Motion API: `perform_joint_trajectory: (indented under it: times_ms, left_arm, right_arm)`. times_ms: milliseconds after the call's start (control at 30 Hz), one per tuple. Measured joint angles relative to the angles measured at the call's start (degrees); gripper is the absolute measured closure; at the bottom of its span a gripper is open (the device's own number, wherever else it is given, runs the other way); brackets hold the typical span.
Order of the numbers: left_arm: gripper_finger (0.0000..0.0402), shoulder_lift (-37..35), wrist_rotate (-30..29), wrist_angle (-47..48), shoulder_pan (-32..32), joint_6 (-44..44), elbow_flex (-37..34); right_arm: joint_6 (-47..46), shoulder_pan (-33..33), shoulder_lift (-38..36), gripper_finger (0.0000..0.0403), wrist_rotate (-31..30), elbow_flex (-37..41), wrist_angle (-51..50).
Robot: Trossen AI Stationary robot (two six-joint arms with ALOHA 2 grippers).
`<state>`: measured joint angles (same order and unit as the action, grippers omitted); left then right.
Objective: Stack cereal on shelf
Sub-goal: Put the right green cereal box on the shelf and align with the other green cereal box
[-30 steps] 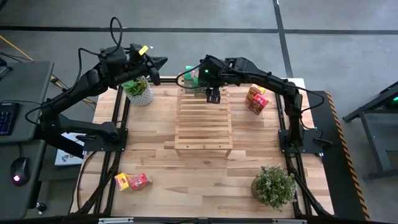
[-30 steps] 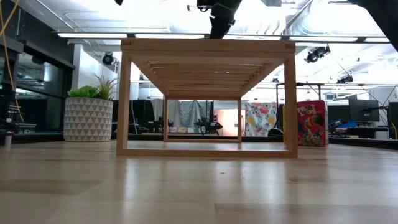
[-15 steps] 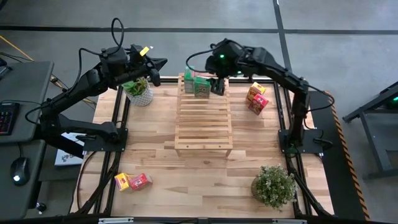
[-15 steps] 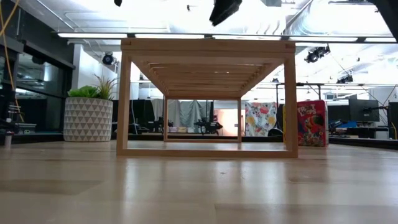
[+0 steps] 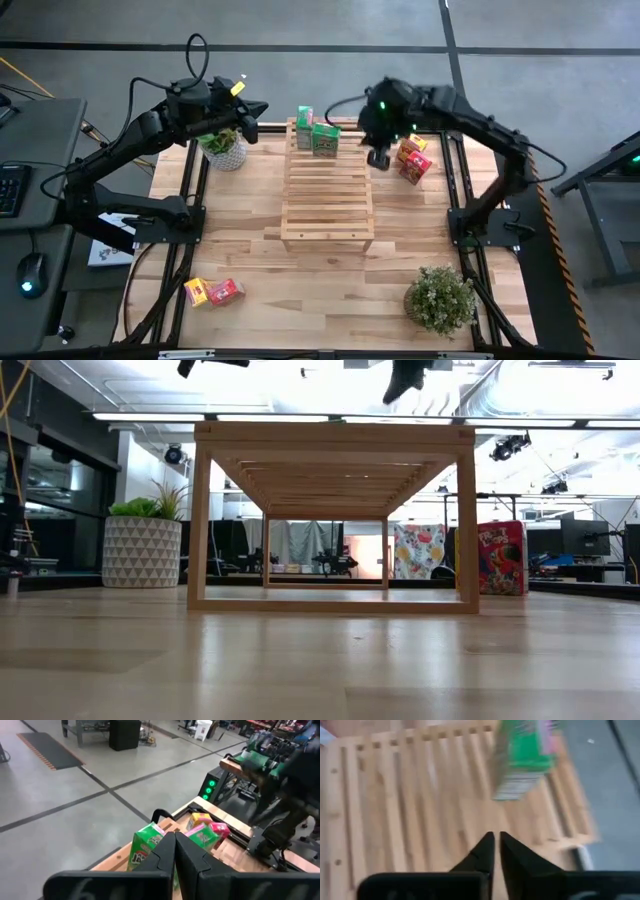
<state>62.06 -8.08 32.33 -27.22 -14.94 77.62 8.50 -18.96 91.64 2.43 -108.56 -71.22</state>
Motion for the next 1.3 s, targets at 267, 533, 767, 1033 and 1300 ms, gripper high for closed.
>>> perform_joint_trajectory:
  times_ms: [267, 533, 767, 1033, 1300]
  left_arm:
    - [0.0401, 0.3, -3.0, 0.4, 3.5, -1.4, 0.0]
    - [0.0401, 1.5, -6.9, -0.6, 6.4, -1.0, 0.0]
    - [0.0401, 2.0, -7.7, -0.9, 7.5, -1.0, 0.0]
    - [0.0401, 2.0, -8.2, -0.9, 7.5, -1.3, 0.0]
    - [0.0401, 2.0, -9.2, -0.9, 7.5, -1.4, 0.0]
  right_arm:
    - [-15.7, 3.9, -15.5, 0.0398, 3.3, 41.5, 46.0]
    - [-16.9, 4.1, -9.9, 0.0401, -1.1, 46.3, 60.7]
    - [-10.3, 2.1, -5.0, 0.0402, -2.5, 42.8, 60.2]
    - [-8.1, -0.8, -4.6, 0.0403, -3.3, 42.2, 59.5]
    - [-8.2, -3.4, -4.6, 0.0403, -5.4, 42.2, 61.0]
